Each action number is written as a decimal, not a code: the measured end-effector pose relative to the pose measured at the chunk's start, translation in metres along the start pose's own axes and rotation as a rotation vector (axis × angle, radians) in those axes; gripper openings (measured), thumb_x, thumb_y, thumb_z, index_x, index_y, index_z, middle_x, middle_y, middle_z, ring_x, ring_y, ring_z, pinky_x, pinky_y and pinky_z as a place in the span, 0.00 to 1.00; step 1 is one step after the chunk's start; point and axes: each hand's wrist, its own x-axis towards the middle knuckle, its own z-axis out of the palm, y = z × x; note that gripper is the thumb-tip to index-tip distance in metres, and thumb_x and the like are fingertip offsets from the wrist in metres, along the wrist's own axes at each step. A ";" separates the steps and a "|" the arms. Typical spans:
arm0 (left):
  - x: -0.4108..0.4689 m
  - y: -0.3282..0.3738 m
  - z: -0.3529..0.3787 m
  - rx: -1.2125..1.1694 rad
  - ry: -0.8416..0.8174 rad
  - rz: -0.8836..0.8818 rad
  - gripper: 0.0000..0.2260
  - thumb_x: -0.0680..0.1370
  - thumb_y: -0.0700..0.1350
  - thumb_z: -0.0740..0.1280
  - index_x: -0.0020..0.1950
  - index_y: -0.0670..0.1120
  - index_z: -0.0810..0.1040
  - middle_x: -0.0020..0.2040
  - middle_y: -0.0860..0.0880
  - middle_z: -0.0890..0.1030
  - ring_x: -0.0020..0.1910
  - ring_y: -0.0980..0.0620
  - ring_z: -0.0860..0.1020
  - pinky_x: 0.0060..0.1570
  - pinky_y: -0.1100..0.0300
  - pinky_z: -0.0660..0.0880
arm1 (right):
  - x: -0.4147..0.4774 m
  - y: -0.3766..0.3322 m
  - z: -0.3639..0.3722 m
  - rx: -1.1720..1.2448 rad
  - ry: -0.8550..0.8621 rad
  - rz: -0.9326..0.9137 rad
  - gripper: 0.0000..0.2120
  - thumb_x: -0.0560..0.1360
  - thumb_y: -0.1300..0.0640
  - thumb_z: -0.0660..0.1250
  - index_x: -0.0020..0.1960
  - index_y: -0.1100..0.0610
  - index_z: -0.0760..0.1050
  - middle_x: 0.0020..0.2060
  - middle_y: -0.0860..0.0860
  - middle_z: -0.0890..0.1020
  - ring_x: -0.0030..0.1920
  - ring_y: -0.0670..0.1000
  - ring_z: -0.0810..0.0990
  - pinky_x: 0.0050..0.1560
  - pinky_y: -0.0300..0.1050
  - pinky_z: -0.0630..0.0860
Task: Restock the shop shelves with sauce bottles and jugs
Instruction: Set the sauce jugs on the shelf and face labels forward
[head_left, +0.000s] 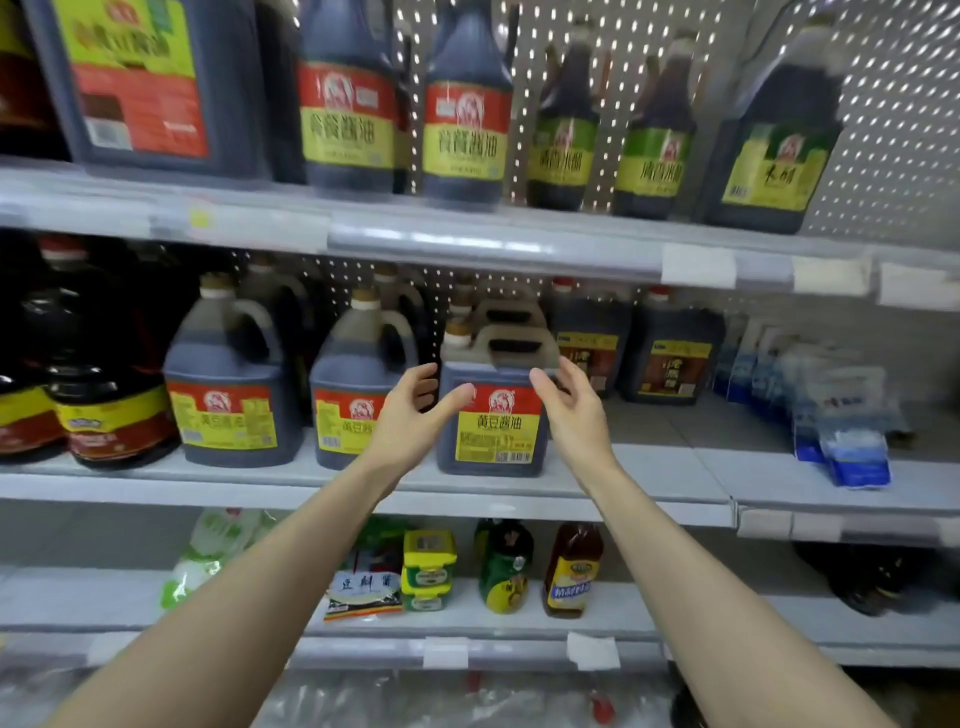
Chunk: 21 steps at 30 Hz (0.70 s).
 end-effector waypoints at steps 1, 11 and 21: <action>-0.005 0.014 -0.007 0.016 0.016 0.035 0.28 0.74 0.53 0.70 0.71 0.46 0.68 0.63 0.50 0.74 0.61 0.54 0.73 0.62 0.57 0.71 | -0.005 -0.016 0.002 -0.006 -0.007 -0.033 0.31 0.77 0.46 0.66 0.75 0.53 0.61 0.71 0.51 0.69 0.66 0.48 0.70 0.58 0.42 0.75; -0.069 0.142 -0.105 -0.003 0.176 0.246 0.18 0.75 0.45 0.71 0.63 0.45 0.74 0.50 0.52 0.80 0.51 0.56 0.78 0.50 0.70 0.74 | -0.056 -0.175 0.036 0.057 -0.196 -0.295 0.24 0.77 0.49 0.66 0.70 0.55 0.68 0.58 0.48 0.77 0.58 0.45 0.75 0.60 0.43 0.73; -0.177 0.200 -0.225 0.156 0.426 0.316 0.22 0.74 0.54 0.69 0.66 0.50 0.72 0.58 0.51 0.79 0.57 0.56 0.77 0.55 0.63 0.73 | -0.122 -0.264 0.122 0.245 -0.442 -0.433 0.19 0.77 0.50 0.67 0.65 0.54 0.71 0.57 0.50 0.79 0.59 0.50 0.78 0.58 0.46 0.75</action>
